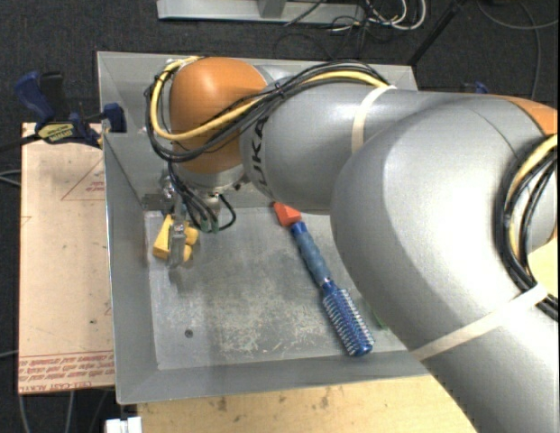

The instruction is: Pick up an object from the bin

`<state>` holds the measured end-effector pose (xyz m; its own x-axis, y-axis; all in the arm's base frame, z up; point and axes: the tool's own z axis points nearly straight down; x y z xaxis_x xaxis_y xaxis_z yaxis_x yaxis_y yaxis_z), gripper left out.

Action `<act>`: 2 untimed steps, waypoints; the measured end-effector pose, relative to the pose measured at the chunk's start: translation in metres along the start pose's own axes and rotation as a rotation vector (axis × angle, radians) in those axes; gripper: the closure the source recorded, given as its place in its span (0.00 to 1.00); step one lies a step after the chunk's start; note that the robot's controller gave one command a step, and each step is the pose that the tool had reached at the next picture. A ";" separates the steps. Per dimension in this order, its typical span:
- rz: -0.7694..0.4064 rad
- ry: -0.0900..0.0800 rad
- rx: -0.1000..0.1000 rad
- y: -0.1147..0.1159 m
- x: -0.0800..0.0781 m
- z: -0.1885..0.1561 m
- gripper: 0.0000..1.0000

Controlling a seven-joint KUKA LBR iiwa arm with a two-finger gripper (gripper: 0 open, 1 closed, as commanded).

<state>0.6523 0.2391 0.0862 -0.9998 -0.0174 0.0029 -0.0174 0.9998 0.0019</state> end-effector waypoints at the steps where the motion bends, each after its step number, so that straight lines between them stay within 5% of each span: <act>1: 0.005 -0.006 -0.001 -0.001 -0.002 -0.006 1.00; 2: 0.203 -0.009 -0.003 0.007 0.019 -0.074 1.00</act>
Offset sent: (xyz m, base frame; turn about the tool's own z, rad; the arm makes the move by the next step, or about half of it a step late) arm 0.0000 0.0000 0.0000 0.0000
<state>0.6339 0.2456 0.1598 -0.9828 0.1845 -0.0059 0.1845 0.9828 0.0051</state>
